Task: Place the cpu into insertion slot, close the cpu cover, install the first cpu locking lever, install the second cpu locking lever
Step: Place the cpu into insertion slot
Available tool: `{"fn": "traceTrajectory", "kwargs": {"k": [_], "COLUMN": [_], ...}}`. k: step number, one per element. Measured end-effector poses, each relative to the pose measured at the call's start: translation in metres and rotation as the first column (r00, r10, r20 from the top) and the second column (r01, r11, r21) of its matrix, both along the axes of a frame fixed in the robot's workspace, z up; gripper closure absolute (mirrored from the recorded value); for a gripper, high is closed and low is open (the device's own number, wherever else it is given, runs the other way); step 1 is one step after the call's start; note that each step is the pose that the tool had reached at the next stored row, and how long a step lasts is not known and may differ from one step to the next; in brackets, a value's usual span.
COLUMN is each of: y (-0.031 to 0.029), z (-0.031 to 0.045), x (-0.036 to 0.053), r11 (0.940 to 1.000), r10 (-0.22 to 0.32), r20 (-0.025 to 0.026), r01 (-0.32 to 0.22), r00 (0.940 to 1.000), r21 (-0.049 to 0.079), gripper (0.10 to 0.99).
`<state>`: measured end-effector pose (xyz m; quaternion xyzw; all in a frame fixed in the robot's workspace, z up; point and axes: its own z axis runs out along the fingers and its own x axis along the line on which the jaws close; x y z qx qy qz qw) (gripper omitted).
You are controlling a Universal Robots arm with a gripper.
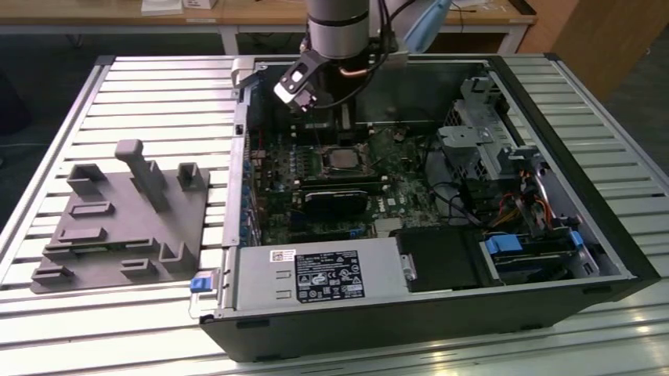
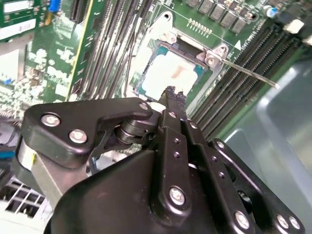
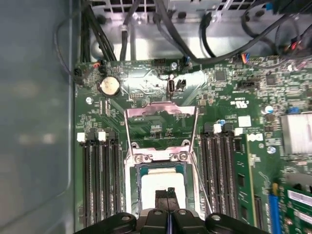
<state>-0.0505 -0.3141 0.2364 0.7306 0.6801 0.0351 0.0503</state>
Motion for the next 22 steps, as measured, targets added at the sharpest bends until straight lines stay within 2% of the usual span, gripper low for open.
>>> {"fn": "traceTrajectory", "kwargs": {"k": [10,16,17,19,20,22], "y": [0.0,0.0,0.0,0.0,0.0,0.0], "z": [0.0318,0.0328,0.0327,0.0327,0.0326,0.0325], "x": [0.0,0.0,0.0006,0.0035,0.0051,0.0084], "r11": [1.0,1.0,1.0,1.0,1.0,1.0], "r10": [0.0,0.0,0.0,0.0,0.0,-0.001], "r20": [0.0001,0.0001,-0.0054,-0.0204,-0.0252,-0.0304], "r01": [0.0,0.0,0.0,0.0,0.0,0.001], "r00": [1.0,1.0,1.0,0.9998,0.9997,0.9995], "r21": [0.0,0.0,0.0,-0.002,-0.003,-0.005], "gripper": [0.98,0.98,0.98,0.98,0.98,0.98]}}
